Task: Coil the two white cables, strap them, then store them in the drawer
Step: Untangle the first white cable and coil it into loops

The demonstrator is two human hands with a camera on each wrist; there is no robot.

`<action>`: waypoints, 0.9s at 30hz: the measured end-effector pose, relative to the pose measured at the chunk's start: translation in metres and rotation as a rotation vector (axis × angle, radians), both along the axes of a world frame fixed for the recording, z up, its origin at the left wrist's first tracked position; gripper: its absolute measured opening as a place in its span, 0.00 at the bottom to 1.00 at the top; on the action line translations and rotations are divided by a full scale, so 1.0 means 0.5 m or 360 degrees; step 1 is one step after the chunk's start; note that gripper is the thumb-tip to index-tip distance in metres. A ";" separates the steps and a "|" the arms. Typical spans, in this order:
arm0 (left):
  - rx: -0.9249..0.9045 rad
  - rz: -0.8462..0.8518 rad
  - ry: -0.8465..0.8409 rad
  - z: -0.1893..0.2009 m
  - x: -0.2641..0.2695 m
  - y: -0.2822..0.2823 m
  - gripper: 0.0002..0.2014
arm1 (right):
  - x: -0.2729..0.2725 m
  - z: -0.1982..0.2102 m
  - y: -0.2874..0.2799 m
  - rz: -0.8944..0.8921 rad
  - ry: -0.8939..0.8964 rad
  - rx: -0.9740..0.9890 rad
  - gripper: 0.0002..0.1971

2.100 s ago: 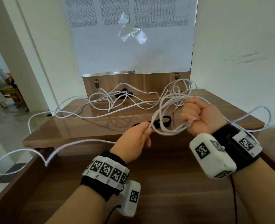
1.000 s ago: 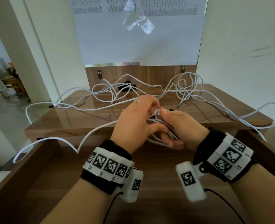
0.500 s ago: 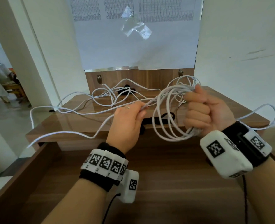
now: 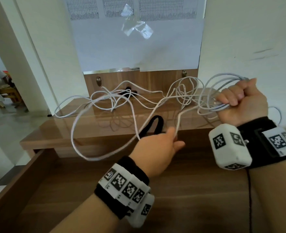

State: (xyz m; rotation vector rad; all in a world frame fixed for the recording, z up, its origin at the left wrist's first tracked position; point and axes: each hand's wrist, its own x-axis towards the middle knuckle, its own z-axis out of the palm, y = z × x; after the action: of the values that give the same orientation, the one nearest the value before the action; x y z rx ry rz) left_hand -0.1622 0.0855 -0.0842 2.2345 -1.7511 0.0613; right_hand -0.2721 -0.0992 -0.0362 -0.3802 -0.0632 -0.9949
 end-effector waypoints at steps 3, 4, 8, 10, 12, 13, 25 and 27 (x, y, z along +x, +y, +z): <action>0.0227 -0.0086 -0.0141 -0.017 0.001 -0.002 0.10 | 0.017 -0.008 0.013 -0.0037 0.0117 -0.0168 0.22; 0.0266 -0.0094 -0.0155 -0.016 0.005 0.001 0.11 | 0.025 -0.014 0.018 -0.0014 0.0153 -0.0257 0.20; 0.0334 -0.0246 0.0010 -0.016 0.010 0.006 0.11 | 0.055 -0.032 0.056 0.0130 0.0445 -0.0747 0.15; 0.0376 -0.0349 0.0026 -0.016 0.001 0.009 0.13 | 0.067 -0.042 0.083 0.0196 0.0689 -0.1013 0.14; 0.0415 -0.0412 0.0032 -0.015 -0.002 0.012 0.15 | 0.073 -0.052 0.103 0.0282 0.0865 -0.1276 0.15; 0.0406 -0.0422 0.0045 -0.010 0.000 0.013 0.13 | 0.074 -0.054 0.108 0.0349 0.0913 -0.1382 0.15; -0.0758 -0.0269 0.0236 0.032 0.067 0.043 0.16 | 0.069 -0.068 0.126 0.0967 0.1427 -0.1729 0.20; -0.0938 -0.0189 0.0394 0.030 0.079 0.044 0.13 | 0.070 -0.068 0.132 0.1201 0.1478 -0.1653 0.28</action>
State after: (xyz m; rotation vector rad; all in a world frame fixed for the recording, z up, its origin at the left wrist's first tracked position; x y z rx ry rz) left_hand -0.1228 0.1075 -0.0690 1.6387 -1.4848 0.2318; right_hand -0.2370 -0.0332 -0.0702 -1.6006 0.1241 0.1085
